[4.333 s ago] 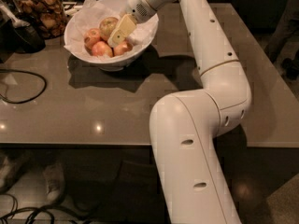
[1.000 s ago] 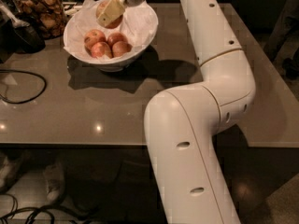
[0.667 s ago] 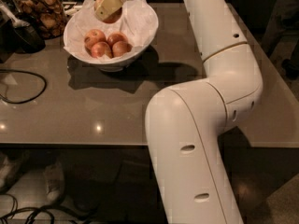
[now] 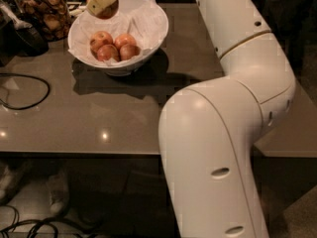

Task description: Pick apple from white bowl

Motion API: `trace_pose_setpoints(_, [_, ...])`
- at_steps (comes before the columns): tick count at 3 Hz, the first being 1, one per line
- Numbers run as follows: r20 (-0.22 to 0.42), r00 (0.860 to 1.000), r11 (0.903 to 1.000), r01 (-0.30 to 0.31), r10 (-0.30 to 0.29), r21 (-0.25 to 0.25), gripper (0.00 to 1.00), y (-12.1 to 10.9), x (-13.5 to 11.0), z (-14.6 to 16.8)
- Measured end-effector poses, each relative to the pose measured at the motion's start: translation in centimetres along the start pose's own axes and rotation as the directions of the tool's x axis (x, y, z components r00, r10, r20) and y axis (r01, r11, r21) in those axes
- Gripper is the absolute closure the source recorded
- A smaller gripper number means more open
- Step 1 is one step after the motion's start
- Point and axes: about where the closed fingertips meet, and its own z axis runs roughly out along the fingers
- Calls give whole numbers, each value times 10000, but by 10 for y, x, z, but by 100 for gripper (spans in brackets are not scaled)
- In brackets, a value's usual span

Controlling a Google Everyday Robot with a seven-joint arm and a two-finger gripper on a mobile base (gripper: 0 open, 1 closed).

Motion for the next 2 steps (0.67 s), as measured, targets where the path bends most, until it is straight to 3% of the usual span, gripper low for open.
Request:
trace_pose_setpoints(1, [412, 9976, 9971, 578, -558, -493, 100, 50, -30, 7])
trace_pose_setpoints(2, [339, 9980, 9966, 559, -540, -601, 100, 54, -28, 12])
